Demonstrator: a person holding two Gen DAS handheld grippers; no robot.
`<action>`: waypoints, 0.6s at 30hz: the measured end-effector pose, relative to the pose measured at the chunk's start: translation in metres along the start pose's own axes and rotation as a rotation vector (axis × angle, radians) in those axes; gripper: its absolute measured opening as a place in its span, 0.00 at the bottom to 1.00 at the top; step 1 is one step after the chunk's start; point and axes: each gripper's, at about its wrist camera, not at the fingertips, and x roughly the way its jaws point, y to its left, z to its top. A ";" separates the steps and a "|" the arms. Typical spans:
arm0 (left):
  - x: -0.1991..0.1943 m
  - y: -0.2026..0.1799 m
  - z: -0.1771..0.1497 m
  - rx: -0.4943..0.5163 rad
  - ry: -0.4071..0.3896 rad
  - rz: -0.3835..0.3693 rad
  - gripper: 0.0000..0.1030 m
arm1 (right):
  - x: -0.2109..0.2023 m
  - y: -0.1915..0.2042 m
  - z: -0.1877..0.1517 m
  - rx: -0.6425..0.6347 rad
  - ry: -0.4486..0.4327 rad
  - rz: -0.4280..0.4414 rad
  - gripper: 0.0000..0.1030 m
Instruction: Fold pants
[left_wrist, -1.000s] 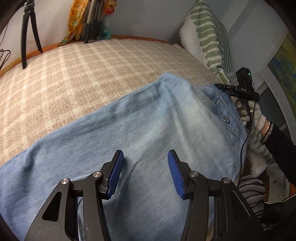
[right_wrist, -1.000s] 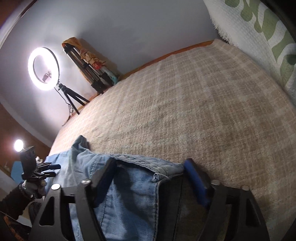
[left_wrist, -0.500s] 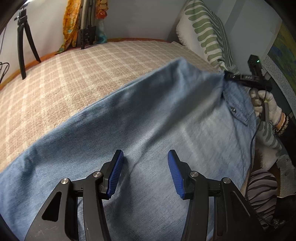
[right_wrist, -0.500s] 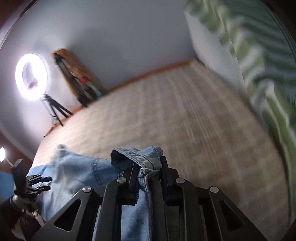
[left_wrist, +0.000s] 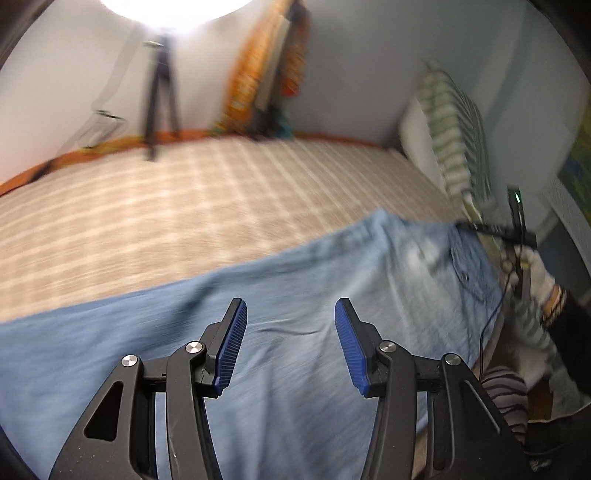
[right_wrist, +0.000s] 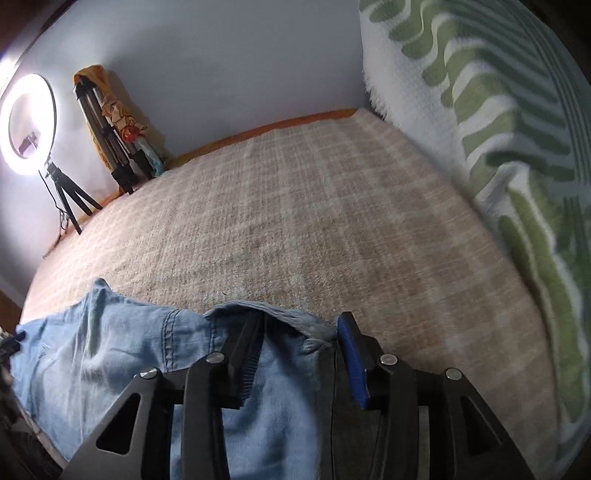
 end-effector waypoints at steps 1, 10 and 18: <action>-0.012 0.006 -0.002 -0.019 -0.019 0.014 0.47 | -0.008 0.005 0.001 -0.017 -0.018 -0.013 0.52; -0.129 0.071 -0.053 -0.235 -0.182 0.180 0.58 | -0.071 0.061 0.010 -0.111 -0.157 0.007 0.71; -0.205 0.131 -0.142 -0.489 -0.290 0.307 0.59 | -0.095 0.136 0.002 -0.233 -0.196 0.077 0.77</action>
